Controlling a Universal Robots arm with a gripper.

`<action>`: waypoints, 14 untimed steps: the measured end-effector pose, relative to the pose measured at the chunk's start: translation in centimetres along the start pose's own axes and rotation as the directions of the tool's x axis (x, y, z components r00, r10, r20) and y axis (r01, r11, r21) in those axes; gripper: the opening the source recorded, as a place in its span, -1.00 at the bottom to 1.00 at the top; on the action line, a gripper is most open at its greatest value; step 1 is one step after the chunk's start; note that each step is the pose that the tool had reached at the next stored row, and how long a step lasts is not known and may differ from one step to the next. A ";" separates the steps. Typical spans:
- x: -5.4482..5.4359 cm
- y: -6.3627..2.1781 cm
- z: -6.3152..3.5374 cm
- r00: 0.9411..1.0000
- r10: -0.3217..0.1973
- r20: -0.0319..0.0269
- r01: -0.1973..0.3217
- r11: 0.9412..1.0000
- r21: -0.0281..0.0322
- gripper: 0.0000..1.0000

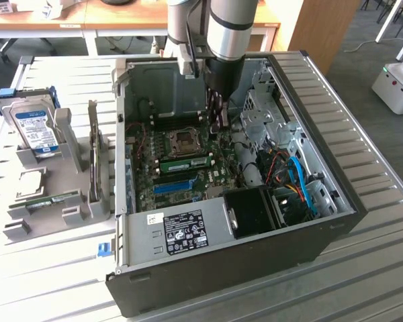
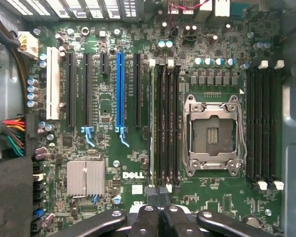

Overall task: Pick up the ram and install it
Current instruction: 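Press down the ram until it locks into place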

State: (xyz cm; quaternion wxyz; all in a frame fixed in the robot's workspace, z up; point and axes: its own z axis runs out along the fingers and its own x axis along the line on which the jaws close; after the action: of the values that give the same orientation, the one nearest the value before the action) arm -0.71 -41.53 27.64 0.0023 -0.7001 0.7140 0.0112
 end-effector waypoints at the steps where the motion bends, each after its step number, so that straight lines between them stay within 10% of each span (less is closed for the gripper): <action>1: 0.0 0.00 0.17 1.000 0.000 0.000 0.000 1.000 0.000 -0.79; 14: 0.0 -0.03 2.24 1.000 0.002 0.000 -0.002 1.000 0.000 -0.79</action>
State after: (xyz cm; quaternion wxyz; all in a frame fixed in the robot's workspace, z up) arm -0.71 -41.54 25.41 0.0024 -0.6994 0.7146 0.0112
